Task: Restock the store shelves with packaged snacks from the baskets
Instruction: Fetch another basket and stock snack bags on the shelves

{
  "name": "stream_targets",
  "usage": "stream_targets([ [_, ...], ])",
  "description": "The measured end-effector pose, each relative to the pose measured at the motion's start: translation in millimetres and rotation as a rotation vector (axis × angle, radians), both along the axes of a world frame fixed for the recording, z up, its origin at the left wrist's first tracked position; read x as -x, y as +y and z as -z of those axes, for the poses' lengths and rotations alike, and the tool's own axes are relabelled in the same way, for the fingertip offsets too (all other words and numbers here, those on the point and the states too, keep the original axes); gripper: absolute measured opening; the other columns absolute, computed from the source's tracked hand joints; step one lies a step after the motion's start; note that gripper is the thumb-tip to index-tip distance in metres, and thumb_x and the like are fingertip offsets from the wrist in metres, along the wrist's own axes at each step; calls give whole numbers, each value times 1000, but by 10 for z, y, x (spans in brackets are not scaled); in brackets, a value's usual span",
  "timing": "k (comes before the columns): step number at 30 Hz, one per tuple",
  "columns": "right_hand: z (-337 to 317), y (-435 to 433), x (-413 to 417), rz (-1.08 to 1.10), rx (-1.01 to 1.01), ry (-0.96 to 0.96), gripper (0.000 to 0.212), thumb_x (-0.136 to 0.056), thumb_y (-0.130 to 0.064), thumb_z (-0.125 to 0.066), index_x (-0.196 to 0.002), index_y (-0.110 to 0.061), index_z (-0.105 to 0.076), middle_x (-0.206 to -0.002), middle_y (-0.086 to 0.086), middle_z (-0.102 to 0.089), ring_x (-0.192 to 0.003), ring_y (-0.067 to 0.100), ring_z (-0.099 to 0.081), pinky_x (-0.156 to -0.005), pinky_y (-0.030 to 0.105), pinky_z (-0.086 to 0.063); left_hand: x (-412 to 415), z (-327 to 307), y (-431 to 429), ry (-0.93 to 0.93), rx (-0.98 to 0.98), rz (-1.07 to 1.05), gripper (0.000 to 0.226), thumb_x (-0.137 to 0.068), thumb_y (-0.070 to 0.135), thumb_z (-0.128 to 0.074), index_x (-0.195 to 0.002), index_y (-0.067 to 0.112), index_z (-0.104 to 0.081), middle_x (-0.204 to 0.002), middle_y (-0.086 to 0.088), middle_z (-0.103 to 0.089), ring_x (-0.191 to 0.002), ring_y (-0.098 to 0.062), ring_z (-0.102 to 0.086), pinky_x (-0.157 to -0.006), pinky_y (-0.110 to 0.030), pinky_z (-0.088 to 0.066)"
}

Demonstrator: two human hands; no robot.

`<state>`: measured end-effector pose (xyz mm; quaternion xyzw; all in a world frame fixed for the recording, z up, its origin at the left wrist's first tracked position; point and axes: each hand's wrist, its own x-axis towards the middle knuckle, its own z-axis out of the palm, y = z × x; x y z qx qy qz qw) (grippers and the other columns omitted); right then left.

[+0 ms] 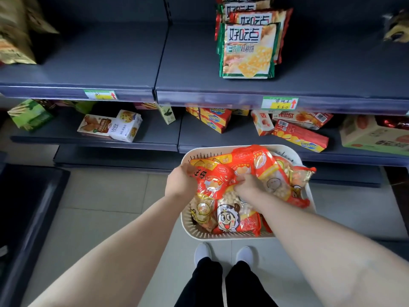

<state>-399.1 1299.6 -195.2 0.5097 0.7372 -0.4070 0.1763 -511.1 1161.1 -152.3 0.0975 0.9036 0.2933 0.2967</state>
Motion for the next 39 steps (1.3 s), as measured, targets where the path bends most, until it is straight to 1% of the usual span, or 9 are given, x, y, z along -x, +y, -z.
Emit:
stream_targets([
  [5,257,-206,324,137,83,-94,29,-96,-20,-57,-122,-8,-56,-97,3,-64,-61,11,-54,-45,19,-39,248,110,-187,-5,-11,-32,44,-89,-1,-42,-121,17,-65,-124,0,-65,-112,-20,-59,-84,-23,-43],
  [10,317,-297,464,308,96,-48,26,-93,-23,-61,-117,-13,-61,-106,5,-68,-89,25,-66,-78,36,-56,421,178,-229,2,-35,-3,39,-91,1,-44,-119,17,-65,-122,1,-66,-111,-18,-60,-82,-22,-43],
  [15,289,-453,430,398,94,39,26,-98,-19,-52,-123,-13,-51,-108,8,-63,-81,23,-58,-59,27,-42,541,186,-167,12,-45,24,38,-90,2,-45,-118,17,-66,-120,0,-67,-110,-19,-61,-81,-22,-44],
  [19,148,-491,305,485,96,147,20,-94,-17,-51,-114,-15,-52,-101,8,-63,-91,29,-60,-75,34,-48,573,111,-54,24,-54,58,40,-89,3,-44,-121,15,-65,-119,0,-66,-109,-20,-60,-85,-23,-43],
  [23,-66,-402,263,486,194,273,12,-96,-22,-52,-107,-20,-50,-103,8,-65,-93,28,-63,-84,44,-54,584,90,21,69,-44,0,20,-88,20,-55,-105,13,-62,-98,0,-66,-85,-21,-55,-63,-26,-40],
  [28,-626,-58,235,553,407,524,16,-99,-13,-50,-115,-13,-51,-112,13,-63,-105,31,-62,-94,55,-50,365,-172,146,-122,-208,-142,78,-81,45,-74,-140,4,-42,-135,-14,-54,-120,-29,-56,-98,-41,-46],
  [33,-1070,348,-100,393,517,601,25,-101,-5,-45,-126,-5,-48,-124,22,-61,-112,37,-60,-99,59,-45,34,-444,151,-333,-445,-57,114,-55,50,-88,-151,22,-32,-146,4,-45,-132,-18,-46,-108,-43,-38],
  [36,-1268,542,-374,321,591,644,31,-100,-3,-44,-132,-3,-46,-126,23,-61,-114,38,-60,-98,57,-46,-228,-567,215,-380,-496,2,93,-55,33,-89,-137,26,-46,-129,6,-60,-114,-13,-60,-93,-33,-48],
  [39,-1424,684,-621,290,623,686,33,-100,-3,-44,-134,-3,-46,-127,23,-60,-117,38,-59,-97,57,-47,-521,-675,327,-448,-534,17,67,-57,27,-88,-118,21,-61,-110,-1,-74,-98,-20,-72,-92,-40,-54],
])
